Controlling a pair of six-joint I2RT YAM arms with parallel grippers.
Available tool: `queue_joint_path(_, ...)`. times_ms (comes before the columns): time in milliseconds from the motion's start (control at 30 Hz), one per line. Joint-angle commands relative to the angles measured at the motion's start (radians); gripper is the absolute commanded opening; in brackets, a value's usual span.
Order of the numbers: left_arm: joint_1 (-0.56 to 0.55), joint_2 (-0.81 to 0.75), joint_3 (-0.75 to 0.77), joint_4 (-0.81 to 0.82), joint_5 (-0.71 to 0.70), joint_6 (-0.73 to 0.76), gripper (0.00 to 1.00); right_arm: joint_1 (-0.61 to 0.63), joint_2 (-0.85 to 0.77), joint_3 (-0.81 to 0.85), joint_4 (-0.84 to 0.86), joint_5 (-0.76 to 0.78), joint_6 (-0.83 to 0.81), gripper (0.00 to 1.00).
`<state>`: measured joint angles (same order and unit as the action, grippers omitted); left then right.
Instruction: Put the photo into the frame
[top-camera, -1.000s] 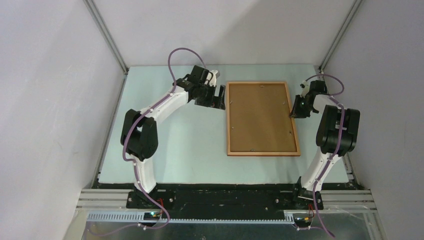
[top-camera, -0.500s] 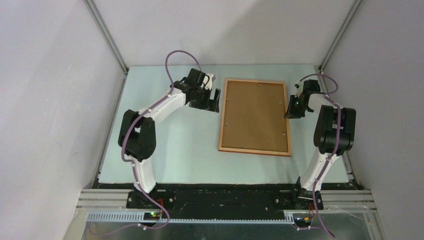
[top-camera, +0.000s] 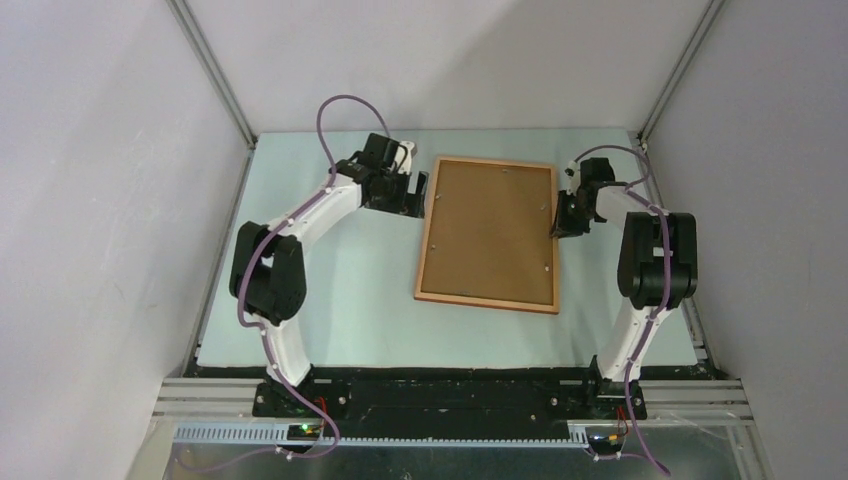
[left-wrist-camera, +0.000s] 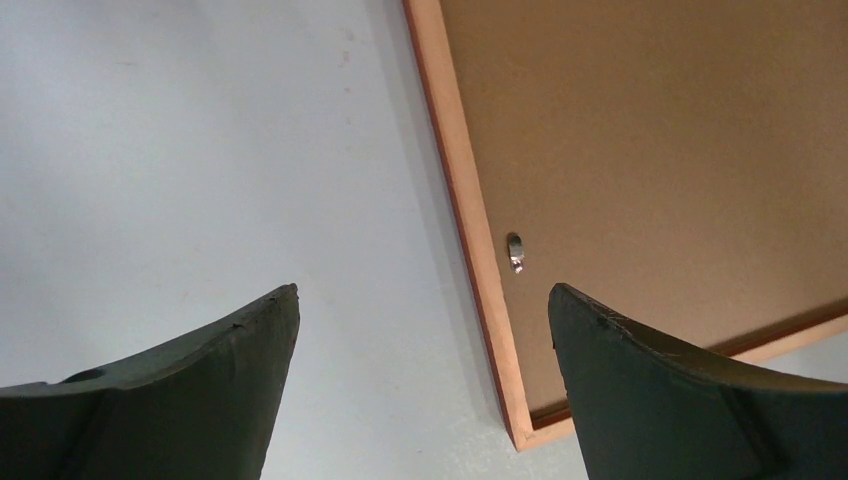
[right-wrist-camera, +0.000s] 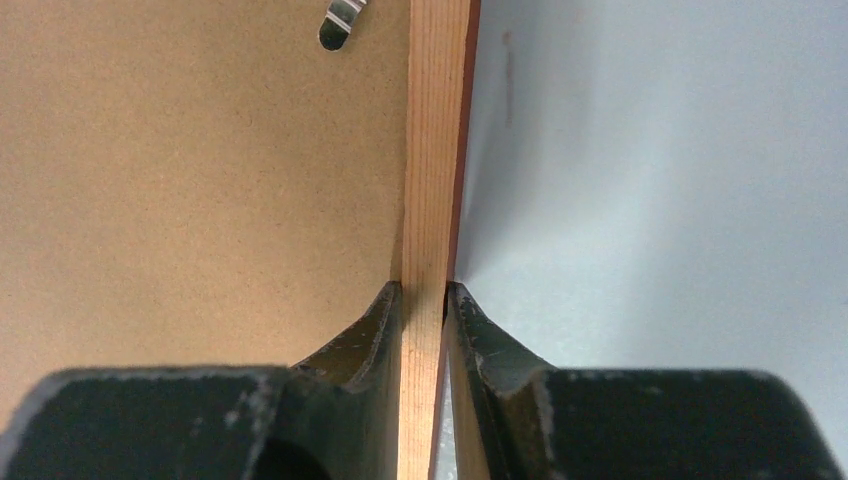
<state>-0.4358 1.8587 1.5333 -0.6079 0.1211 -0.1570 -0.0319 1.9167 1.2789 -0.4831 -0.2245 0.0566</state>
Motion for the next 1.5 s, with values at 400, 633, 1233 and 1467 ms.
queue_joint_path(400, 0.099, 0.135, 0.010, 0.022, -0.037, -0.041, 0.98, 0.174, -0.037, -0.029, 0.018, -0.059, 0.059, 0.00)
queue_joint_path(633, 0.110, 0.195, 0.047, -0.006, -0.035, -0.027, 0.98, 0.182, -0.036, -0.042, -0.001, -0.129, 0.046, 0.00)
queue_joint_path(1233, 0.125, 0.268, 0.131, -0.044, 0.026, -0.034, 0.77, 0.198, -0.060, -0.086, -0.050, -0.175, -0.023, 0.00)
queue_joint_path(1467, 0.126, 0.277, 0.143, -0.054, 0.015, -0.019, 0.63, 0.199, -0.077, -0.092, -0.050, -0.180, -0.030, 0.00)
